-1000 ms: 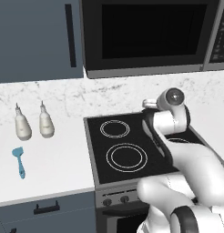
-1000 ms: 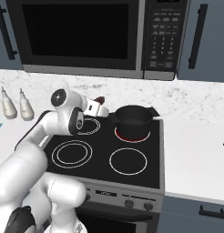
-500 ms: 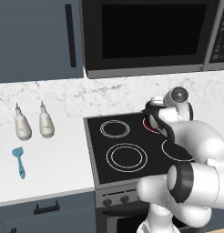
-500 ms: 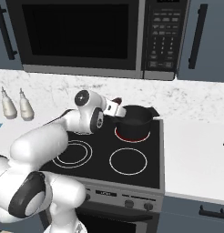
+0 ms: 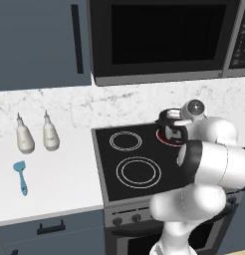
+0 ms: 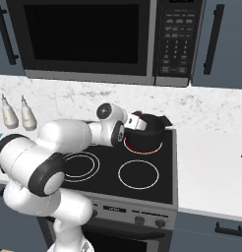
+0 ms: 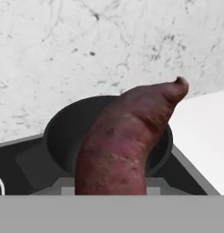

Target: Put the bell pepper and potato in the pot. Retrieve the spatula and lightly stir the vegetables in the pot.

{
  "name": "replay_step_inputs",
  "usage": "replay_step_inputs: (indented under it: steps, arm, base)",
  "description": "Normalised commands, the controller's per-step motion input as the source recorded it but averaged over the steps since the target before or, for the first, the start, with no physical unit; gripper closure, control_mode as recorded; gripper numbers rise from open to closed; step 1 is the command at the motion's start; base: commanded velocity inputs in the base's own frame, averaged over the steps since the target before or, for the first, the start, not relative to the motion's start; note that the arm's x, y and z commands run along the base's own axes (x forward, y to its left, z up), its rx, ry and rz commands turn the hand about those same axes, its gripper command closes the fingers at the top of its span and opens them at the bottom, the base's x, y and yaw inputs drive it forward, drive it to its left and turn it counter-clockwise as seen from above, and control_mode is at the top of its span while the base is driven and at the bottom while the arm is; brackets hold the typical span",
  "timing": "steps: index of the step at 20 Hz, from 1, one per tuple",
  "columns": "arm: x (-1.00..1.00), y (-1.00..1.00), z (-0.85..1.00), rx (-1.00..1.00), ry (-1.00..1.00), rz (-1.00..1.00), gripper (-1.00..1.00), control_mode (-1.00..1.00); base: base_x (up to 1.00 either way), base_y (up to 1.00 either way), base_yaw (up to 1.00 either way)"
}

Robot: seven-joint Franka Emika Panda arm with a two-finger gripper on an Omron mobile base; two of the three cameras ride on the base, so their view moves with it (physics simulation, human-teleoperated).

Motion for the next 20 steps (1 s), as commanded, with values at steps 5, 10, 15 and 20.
replay_step_inputs:
  steps: [5,10,15,20]
  arm:
    - [0.34,-0.23,-0.35,0.00,0.04,0.00,1.00,-1.00]
    - [0.40,-0.18,-0.18,0.00,0.04,0.00,1.00,-1.00]
    - [0.21,-0.08,-0.21,0.00,0.04,0.00,1.00,-1.00]
    - [0.11,0.00,-0.29,0.00,0.07,0.00,-1.00,-1.00]
  base:
    - [0.00,0.00,0.00]
    - [0.00,0.00,0.00]
    - [0.00,0.00,0.00]
    - [0.00,0.00,0.00]
